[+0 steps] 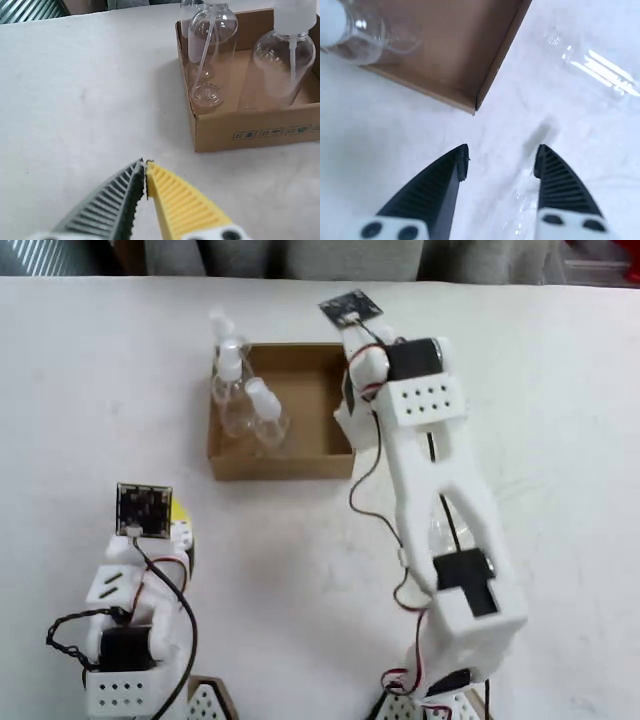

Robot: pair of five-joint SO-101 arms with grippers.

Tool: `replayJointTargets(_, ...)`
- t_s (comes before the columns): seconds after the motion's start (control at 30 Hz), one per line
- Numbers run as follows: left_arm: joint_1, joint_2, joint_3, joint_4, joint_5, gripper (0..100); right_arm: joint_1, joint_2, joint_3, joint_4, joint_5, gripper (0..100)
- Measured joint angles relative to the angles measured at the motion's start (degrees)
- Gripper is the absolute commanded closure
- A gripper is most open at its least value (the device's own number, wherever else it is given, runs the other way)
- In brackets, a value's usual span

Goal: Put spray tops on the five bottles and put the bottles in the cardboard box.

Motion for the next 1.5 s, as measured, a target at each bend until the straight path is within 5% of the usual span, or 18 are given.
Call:
replayJointTargets(0.5, 0.0, 0.0, 0.0, 0.0, -0.4, 98, 7.9, -30.9, 41.1, -0.5, 4.1, 86.8)
replayJointTargets(0.77, 0.0, 0.0, 0.0, 0.0, -0.4, 98, 10.7, -37.8, 50.2, -11.3, 7.1, 86.8)
replayJointTargets(1.1, 0.0, 0.0, 0.0, 0.0, -0.4, 98, 10.8, -18.4, 47.9, -25.9, 6.9, 86.8)
replayJointTargets(1.5, 0.0, 0.0, 0.0, 0.0, -0.4, 98, 15.1, 2.5, 33.2, -28.9, 5.9, 81.3)
